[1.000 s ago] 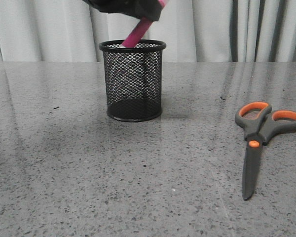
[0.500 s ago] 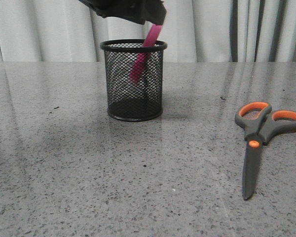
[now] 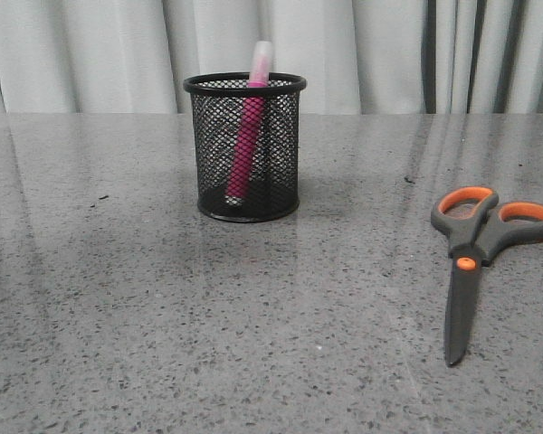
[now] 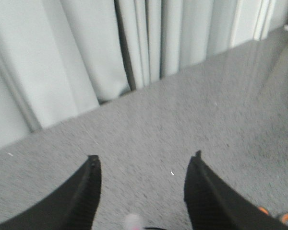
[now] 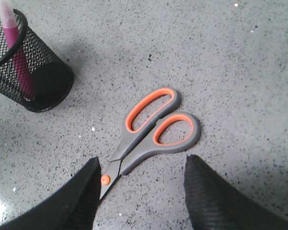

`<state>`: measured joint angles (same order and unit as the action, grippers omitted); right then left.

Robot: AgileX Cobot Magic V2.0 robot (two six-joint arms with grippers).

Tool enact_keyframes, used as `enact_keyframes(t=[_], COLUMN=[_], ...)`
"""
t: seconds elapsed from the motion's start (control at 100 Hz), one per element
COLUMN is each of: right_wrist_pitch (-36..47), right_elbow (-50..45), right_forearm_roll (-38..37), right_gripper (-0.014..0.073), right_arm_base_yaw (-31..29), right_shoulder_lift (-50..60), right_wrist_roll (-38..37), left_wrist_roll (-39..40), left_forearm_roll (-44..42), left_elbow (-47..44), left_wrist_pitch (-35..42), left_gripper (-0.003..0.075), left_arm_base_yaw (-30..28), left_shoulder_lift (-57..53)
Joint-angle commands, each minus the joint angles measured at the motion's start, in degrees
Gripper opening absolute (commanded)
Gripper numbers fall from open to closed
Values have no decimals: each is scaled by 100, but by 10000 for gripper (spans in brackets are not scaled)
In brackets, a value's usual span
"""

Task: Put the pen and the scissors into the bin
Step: 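Withdraw the left gripper and move the right gripper toward the scissors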

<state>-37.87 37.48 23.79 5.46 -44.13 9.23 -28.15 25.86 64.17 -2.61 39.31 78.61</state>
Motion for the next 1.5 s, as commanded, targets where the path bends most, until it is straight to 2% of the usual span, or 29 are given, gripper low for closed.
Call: enact_keyframes(t=[0.0,0.12,0.22,0.42,0.59,0.8,0.95,1.11,1.18,1.34,1.49], right_wrist_pitch=[171,210,280,82,-300,-690,-973,-1743,-1948,-1858,-1845], right_elbow=[194,194,194,194,302,881,1618,2516,2708,2734,2734], right_forearm_roll=[139,139,152,181,181,-331,-705,-1343,-1344,-1307,-996], right_gripper=[351,351,351,351,351,352,352,351,351,351,351], right_arm_base_yaw=[-35,-35,-35,-24,31,403,450,450,450,450,450], right_shoulder_lift=[-13,-13,-13,-122,-498,-1007,-1364,-1899,-2050,-2175,-2269], right_wrist_roll=[68,68,68,68,601,490,353,199,199,211,211], left_wrist_roll=[-10,-10,-10,-10,-10,-19,-19,-19,-19,-19,-19], left_forearm_roll=[-64,-64,-64,-64,-64,-64,-64,-64,-64,-64,-64], left_elbow=[183,183,183,183,172,172,172,172,172,172,172], left_wrist_pitch=[161,-251,-656,-1383,-1703,-1731,-1689,-1676,-1673,-1663,-1664], left_gripper=[256,122,59,52,55,55,54,54,54,54,54], left_arm_base_yaw=[-278,-854,-1426,-2385,-2946,-3090,-3090,-3090,-3090,-3090,-3090], left_shoulder_lift=[-501,-856,-1118,-1583,-1776,-1807,-1807,-1807,-1807,-1807,-1807])
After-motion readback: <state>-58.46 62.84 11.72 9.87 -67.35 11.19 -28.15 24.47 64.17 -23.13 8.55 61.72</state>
